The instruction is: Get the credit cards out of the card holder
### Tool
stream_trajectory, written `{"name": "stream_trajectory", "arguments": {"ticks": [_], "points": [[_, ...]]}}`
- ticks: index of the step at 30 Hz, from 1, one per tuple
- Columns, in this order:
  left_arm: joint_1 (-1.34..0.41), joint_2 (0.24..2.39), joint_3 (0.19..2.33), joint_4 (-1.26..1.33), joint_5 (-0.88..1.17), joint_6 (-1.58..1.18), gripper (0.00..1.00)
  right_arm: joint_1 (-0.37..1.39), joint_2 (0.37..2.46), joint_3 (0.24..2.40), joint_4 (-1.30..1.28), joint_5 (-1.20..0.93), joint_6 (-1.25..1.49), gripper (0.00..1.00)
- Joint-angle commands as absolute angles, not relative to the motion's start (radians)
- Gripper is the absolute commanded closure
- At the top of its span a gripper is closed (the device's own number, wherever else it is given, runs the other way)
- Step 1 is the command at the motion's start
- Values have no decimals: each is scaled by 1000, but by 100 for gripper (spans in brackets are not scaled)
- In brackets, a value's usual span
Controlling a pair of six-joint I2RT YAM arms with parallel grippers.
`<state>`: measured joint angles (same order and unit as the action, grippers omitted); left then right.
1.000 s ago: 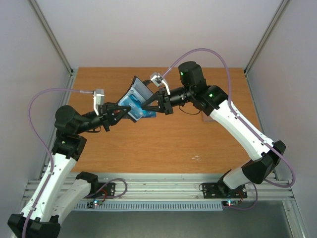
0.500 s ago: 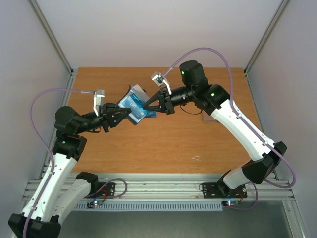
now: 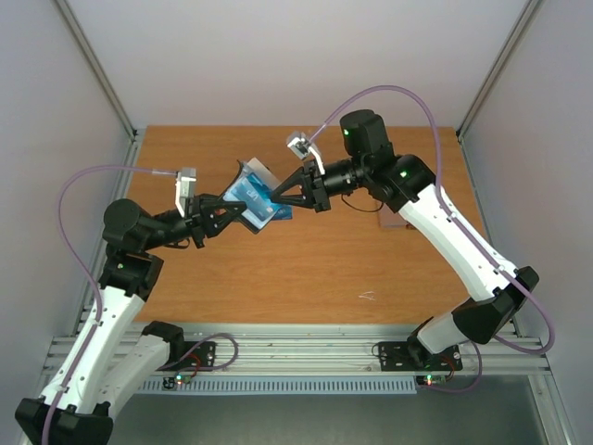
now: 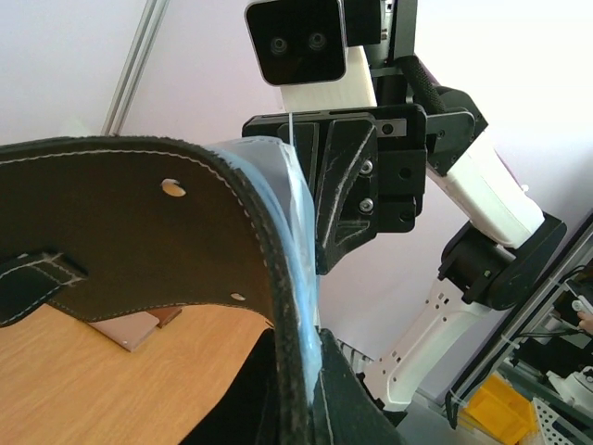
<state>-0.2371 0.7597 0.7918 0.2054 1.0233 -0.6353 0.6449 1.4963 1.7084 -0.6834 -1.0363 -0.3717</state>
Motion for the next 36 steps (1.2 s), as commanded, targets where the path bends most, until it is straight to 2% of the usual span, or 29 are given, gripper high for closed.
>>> {"name": "stream_trajectory", "arguments": {"ticks": [1,8,13,16,18,20,22,27,33,36], "points": [[-240,745,787,247,1047,-617,98,612,1475,1764,-755,-1000,-428,99],[-240,743,782,230,1035,-616,97,577,1473,1792,-828,-982,-464,99],[-238,740,790,166,971,-583,100,554,1476,1828,-892,-956,-516,99],[-235,730,807,-41,788,-475,100,498,1496,1874,-978,-946,-585,99],[-229,726,811,-174,564,-416,100,485,1548,1933,-1106,-862,-662,99],[-210,728,808,-270,313,-397,100,485,1638,2026,-1238,-791,-745,99],[-189,721,797,-315,231,-383,100,485,1762,2145,-1350,-767,-820,99],[-140,689,765,-353,199,-380,100,503,1934,2211,-1400,-662,-926,99],[-79,676,713,-335,213,-426,100,526,2107,2229,-1418,-677,-1148,99],[-68,678,694,-320,229,-438,100,553,2206,2264,-1444,-609,-1286,99]]}}
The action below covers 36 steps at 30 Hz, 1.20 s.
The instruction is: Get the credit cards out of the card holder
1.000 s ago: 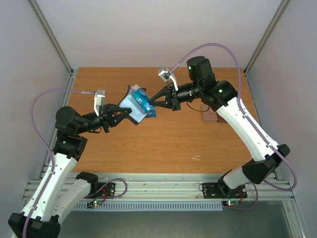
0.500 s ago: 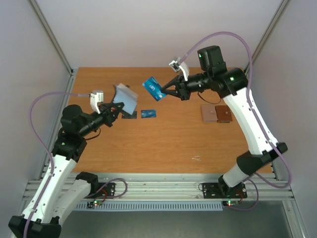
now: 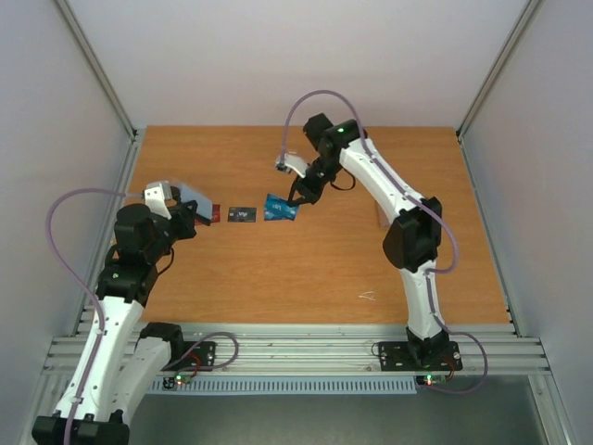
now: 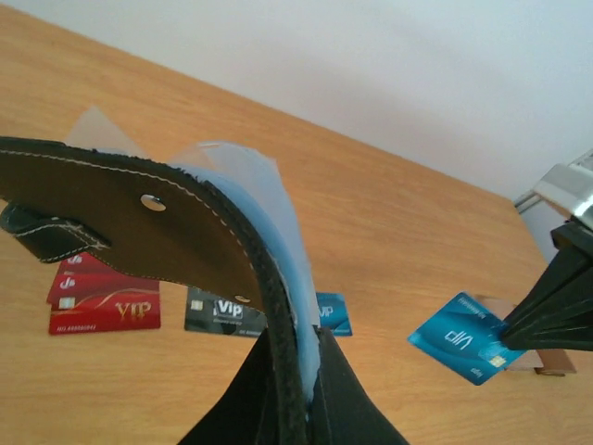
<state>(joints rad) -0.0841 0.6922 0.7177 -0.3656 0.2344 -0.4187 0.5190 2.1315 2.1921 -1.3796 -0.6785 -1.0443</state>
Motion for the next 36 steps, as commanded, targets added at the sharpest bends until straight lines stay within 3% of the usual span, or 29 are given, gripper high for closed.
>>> {"name": "stream_trajectory", "arguments": {"ticks": [1,18,36], "points": [[-65,678,688,-316,230,-438,100,561,2228,2276,-1450,-576,-1321,99],[-48,720,656,-292,240,-399,100,611,2489,2384,-1289,-332,-1567,99],[-49,751,640,-271,239,-389,100,600,2536,2406,-1224,-338,-1536,99]]}}
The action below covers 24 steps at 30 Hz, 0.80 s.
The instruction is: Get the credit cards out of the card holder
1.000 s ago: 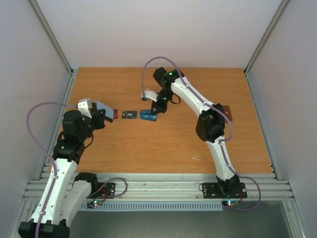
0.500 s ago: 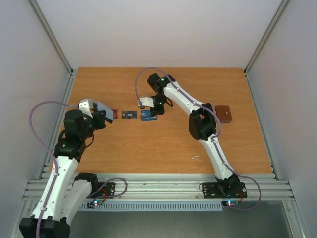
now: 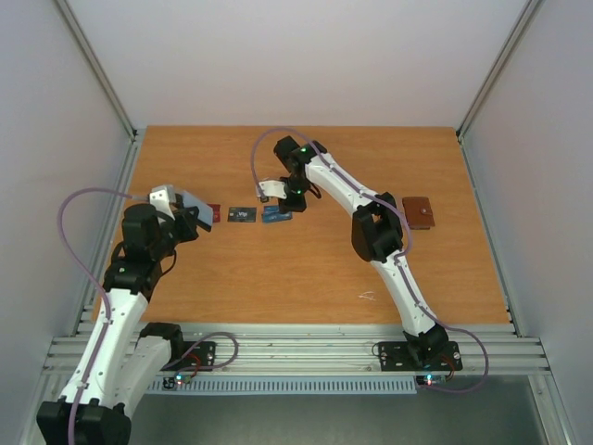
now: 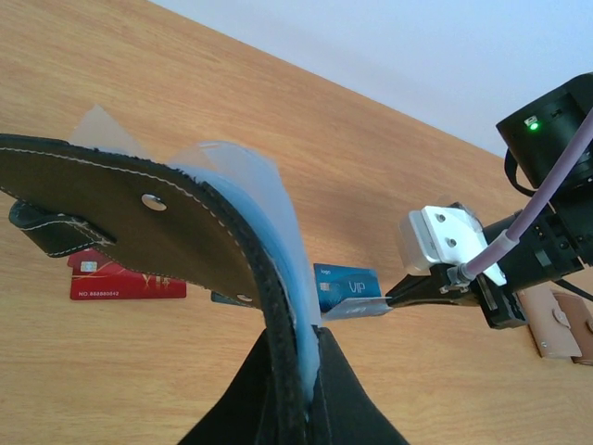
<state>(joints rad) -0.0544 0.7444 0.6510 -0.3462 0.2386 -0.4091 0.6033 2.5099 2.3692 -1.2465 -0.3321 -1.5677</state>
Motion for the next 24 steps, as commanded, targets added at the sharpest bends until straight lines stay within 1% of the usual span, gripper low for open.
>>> {"name": "stream_trajectory", "arguments": {"ticks": [1,5,8,11,16,24], "points": [[-48,753,641,-271,241,-390,100,599,2523,2411,-1222,-369,-1507,99],[-47,751,643,-267,241,-380,100,573,2438,2409,-1165,-514,-1290,99],[-48,744,639,-267,240,-374,100,553,2397,2411,-1148,-562,-1217,99],[-47,738,634,-265,245,-378,100,552,2393,2411,-1208,-554,-1307,99],[-49,729,637,-275,247,-378,100,552,2415,2408,-1327,-458,-1455,99],[-48,740,634,-266,256,-387,100,568,2460,2383,-1302,-417,-1498,99]]}}
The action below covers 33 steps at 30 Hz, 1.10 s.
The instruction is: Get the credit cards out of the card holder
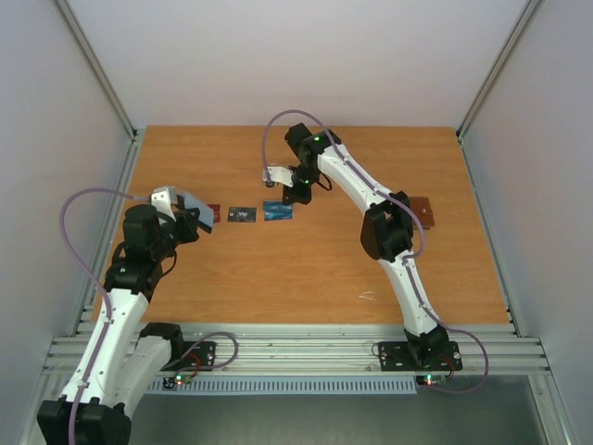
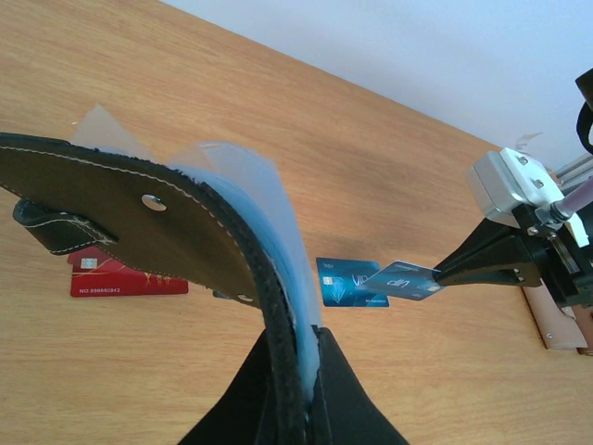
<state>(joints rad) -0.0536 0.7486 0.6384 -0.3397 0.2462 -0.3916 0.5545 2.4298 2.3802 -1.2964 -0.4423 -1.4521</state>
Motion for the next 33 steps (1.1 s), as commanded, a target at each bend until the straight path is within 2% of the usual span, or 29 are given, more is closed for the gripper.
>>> {"name": "stream_trajectory", "arguments": {"ticks": [1,22,33], "points": [[-48,741,635,-266,256,-387,100,570,2465,2383,-1294,-422,-1496,99],[-48,744,633,-267,250,-382,100,592,2526,2336,-1227,-331,-1525,99],[-49,744,629,-265,249,-382,100,592,2530,2333,-1235,-353,-1536,98]]}}
